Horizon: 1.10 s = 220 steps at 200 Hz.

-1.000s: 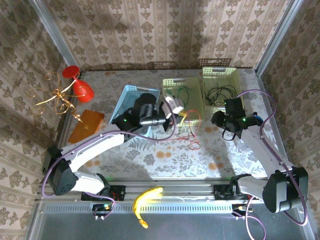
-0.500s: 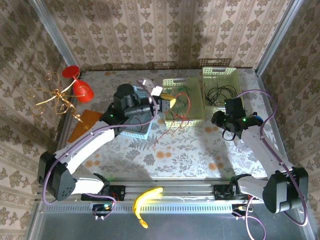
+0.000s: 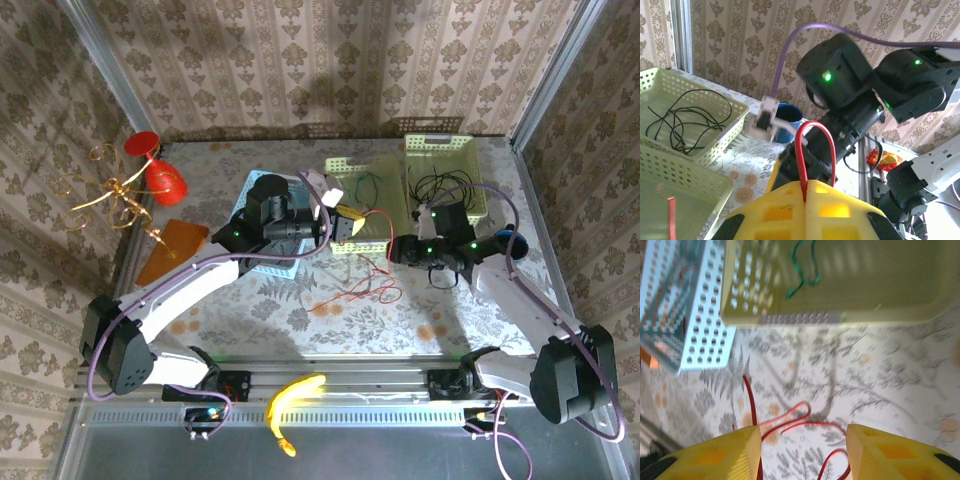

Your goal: Untangle the cables

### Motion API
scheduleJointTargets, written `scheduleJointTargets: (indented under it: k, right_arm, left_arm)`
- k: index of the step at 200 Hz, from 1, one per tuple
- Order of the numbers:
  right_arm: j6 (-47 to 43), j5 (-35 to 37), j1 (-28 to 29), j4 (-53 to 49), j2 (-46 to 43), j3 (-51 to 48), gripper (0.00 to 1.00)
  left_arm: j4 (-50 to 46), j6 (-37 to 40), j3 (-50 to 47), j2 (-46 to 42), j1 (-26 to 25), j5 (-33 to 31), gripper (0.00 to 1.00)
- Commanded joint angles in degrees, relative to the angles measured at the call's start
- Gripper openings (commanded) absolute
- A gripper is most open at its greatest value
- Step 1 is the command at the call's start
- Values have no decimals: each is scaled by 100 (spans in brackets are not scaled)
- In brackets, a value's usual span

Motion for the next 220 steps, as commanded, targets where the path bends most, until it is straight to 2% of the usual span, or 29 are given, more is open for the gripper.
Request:
scheduleJointTargets:
  k: [1, 39, 73, 86, 136, 220]
  right_arm:
    - [-202, -344, 71, -238, 192, -185, 50]
    - [-226, -358, 90, -397, 358, -240, 50]
    - [-129, 824, 71, -1094, -44, -348, 51]
    - [-104, 1020, 62, -1231, -144, -438, 51]
    - [-46, 385, 170, -807, 165, -664, 51]
    - [-262, 63, 365, -459, 1093, -341, 50]
  left_arm:
    - [8, 167, 66, -54, 24, -1, 0]
    - [-98, 241, 96, -37, 2, -53, 0]
    - [-174, 361, 58, -31, 11, -104, 0]
    - [-163, 375, 36, -14, 11, -109, 0]
    - [-80, 370, -17, 22, 11, -109, 0]
    - [75, 266, -124, -12, 2, -143, 0]
